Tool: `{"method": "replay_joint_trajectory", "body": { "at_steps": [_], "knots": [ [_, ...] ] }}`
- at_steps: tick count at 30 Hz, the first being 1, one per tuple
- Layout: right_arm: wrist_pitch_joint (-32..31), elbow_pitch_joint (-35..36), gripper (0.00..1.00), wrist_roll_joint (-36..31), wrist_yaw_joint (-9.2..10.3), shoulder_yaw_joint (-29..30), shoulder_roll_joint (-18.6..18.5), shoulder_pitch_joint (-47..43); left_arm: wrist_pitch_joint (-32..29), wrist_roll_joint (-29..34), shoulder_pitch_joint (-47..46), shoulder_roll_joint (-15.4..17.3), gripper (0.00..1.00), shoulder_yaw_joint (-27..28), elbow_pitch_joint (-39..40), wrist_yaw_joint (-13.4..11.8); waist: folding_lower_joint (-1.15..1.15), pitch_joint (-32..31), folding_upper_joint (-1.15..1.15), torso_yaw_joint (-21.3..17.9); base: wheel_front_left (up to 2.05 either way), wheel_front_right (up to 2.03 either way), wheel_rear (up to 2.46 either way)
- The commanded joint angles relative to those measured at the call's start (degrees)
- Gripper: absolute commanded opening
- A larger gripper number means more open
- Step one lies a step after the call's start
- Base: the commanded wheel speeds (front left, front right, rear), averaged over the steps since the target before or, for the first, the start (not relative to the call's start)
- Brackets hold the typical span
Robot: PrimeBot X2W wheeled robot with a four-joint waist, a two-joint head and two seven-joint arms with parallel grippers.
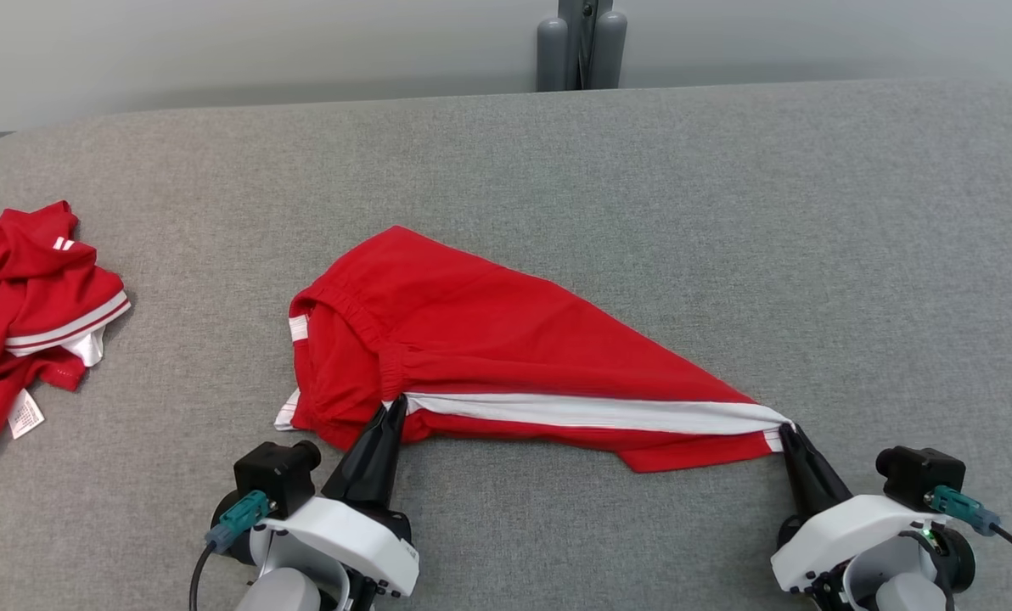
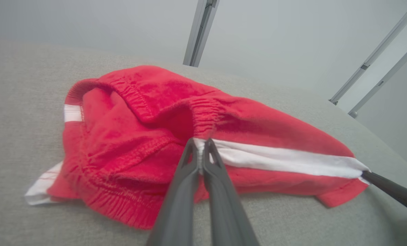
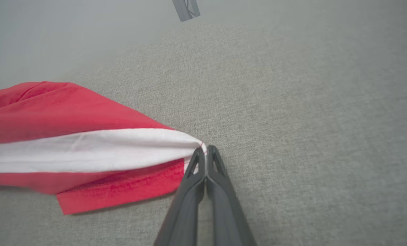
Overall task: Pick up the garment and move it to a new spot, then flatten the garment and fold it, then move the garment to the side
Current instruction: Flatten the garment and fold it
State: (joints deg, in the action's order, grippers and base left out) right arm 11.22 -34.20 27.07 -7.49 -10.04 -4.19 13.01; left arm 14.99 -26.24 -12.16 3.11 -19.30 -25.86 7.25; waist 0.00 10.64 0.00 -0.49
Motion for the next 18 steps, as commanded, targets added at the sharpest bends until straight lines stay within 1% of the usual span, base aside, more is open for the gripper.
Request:
{"method": "replay_joint_trajectory", "body": {
  "at_steps": [1, 7, 13, 18],
  "knots": [
    [0.64, 0.07, 0.00, 0.26, -0.01, -0.03, -0.68, 0.49, 0.27, 0.50, -0.03, 0.28, 0.00, 0.41, 0.22, 0.18, 0.00, -0.08, 0.00, -0.04, 0.00, 0.00, 0.00],
    [2.37, 2.56, 0.00, -0.79, -0.01, -0.22, -1.77, 1.00, 0.27, 0.66, 0.26, 0.17, 0.00, 1.33, 1.37, 0.22, 0.00, -0.92, 0.00, -0.17, 0.00, 0.00, 0.00],
    [3.50, 8.03, 0.00, -4.03, -0.01, -0.25, -2.99, 1.91, 0.27, 0.77, 0.35, 0.22, 0.00, 0.44, 2.74, 0.28, 0.00, -2.63, 0.00, -0.29, 0.00, 0.00, 0.00],
    [3.60, 12.76, 0.00, -7.43, -0.01, -0.30, -4.18, 2.64, 0.27, 0.51, 0.24, 0.48, 0.00, 1.33, 5.31, 0.24, 0.00, -4.45, 0.00, -0.44, 0.00, 0.00, 0.00]
  ]
}}
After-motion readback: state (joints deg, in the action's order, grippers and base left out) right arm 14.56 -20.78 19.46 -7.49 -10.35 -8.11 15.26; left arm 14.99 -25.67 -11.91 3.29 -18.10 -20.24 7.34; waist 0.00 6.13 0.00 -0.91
